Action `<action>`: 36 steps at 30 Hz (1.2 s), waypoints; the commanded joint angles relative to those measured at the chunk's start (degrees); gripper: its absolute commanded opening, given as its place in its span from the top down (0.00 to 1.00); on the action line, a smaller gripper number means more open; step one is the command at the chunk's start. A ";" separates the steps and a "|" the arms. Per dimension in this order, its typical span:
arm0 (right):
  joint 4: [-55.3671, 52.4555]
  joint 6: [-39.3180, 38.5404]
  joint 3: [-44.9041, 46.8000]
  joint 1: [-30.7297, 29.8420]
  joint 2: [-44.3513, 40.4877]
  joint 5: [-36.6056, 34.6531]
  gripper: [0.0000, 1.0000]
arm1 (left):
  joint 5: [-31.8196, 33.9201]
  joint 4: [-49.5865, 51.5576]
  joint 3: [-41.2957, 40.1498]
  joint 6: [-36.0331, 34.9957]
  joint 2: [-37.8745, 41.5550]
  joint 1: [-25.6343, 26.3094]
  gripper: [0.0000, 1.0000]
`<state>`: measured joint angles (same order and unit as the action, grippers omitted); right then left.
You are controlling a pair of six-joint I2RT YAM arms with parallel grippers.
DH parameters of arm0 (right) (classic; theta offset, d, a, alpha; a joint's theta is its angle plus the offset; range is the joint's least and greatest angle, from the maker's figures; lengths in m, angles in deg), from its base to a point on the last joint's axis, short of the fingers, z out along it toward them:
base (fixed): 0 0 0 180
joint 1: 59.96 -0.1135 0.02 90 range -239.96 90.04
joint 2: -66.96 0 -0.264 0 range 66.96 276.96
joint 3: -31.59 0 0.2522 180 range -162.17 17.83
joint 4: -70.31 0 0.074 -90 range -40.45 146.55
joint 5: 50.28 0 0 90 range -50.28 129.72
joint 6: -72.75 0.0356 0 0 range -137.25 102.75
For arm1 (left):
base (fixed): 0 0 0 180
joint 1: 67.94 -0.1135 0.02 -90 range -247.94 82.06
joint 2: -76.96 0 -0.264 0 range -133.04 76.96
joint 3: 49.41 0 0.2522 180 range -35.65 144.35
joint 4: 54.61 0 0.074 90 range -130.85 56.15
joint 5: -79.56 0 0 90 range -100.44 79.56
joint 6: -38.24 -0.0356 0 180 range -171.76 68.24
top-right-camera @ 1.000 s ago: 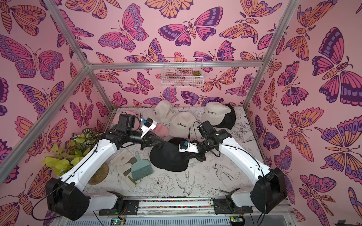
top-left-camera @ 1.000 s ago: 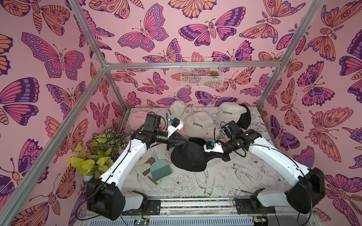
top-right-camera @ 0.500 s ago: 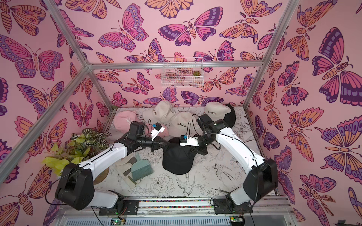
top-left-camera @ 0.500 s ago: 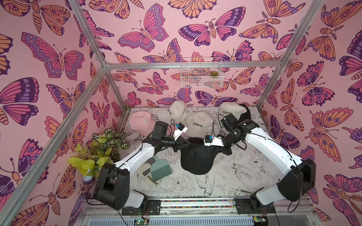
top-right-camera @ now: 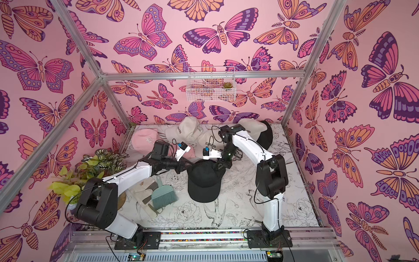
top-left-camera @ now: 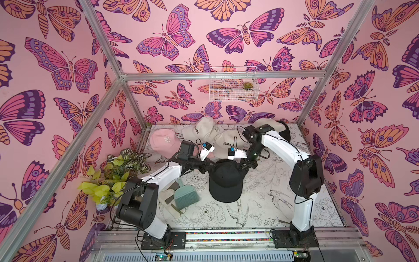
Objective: Stack the baseball caps by color
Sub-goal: Place the baseball cap on the baseball cap.
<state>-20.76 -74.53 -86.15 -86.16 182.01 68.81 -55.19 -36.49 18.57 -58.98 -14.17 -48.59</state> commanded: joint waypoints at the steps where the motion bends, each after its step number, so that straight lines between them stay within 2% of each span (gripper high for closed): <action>1: 1.63 4.79 -1.98 0.38 2.16 -1.65 0.94 | 3.52 -0.41 2.12 0.08 -3.20 -0.84 1.00; 7: 16.49 17.91 3.53 0.27 2.91 -4.45 0.95 | 6.37 -1.63 4.32 1.66 -8.53 -1.57 1.00; 12: 28.02 27.54 11.33 0.27 -1.02 -4.28 0.77 | 9.43 -2.76 3.62 3.31 -9.21 -1.75 1.00; 14: 31.54 32.05 13.48 0.18 -2.46 -7.24 0.62 | 12.59 -3.08 3.68 5.40 -8.91 -1.76 1.00; 15: 34.10 34.90 14.56 0.26 -3.50 -8.74 0.54 | 14.23 -3.03 3.95 7.00 -8.55 -1.77 0.96; 17: 37.13 39.23 16.46 0.26 -5.88 -10.60 0.38 | 16.14 -2.98 4.23 10.92 -7.06 -1.78 0.80; 18: 39.06 41.74 18.11 0.27 -7.78 -11.40 0.07 | 16.89 -2.95 4.04 13.30 -5.89 -1.73 0.69; 19: 41.04 44.30 19.99 0.27 -9.85 -12.54 0.01 | 18.24 -3.02 3.49 15.80 -4.55 -1.76 0.53; 21: 45.39 48.20 24.83 0.30 -14.30 -14.17 0.01 | 21.56 -2.79 1.81 20.40 -1.30 -1.77 0.33; 22: 47.45 49.87 27.40 0.27 -16.25 -14.40 0.01 | 22.98 -2.48 0.81 22.59 0.20 -1.73 0.25; 24: 52.61 54.35 33.43 0.27 -21.71 -14.41 0.01 | 25.18 -1.85 -2.00 27.49 3.68 -1.86 0.14; 25: 55.20 56.07 36.53 0.27 -24.13 -13.90 0.01 | 24.73 -1.81 -3.30 28.84 5.32 -1.86 0.13; 29: 65.93 61.93 50.44 0.10 -35.05 -8.36 0.01 | 18.48 -1.80 -8.89 29.47 11.08 -1.69 0.10; 32: 71.01 68.92 57.63 -0.42 -40.20 -5.75 0.01 | 14.05 -1.79 -13.23 28.01 14.06 -0.58 0.14; 36: 72.30 75.07 63.05 -2.99 -43.43 -6.00 0.01 | 15.43 -0.69 -18.52 30.87 16.94 0.68 0.22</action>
<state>46.25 -7.08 -25.41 -87.16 140.11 61.18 -38.06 -38.68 3.05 -30.44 1.02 -48.59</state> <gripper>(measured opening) 0.989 0.806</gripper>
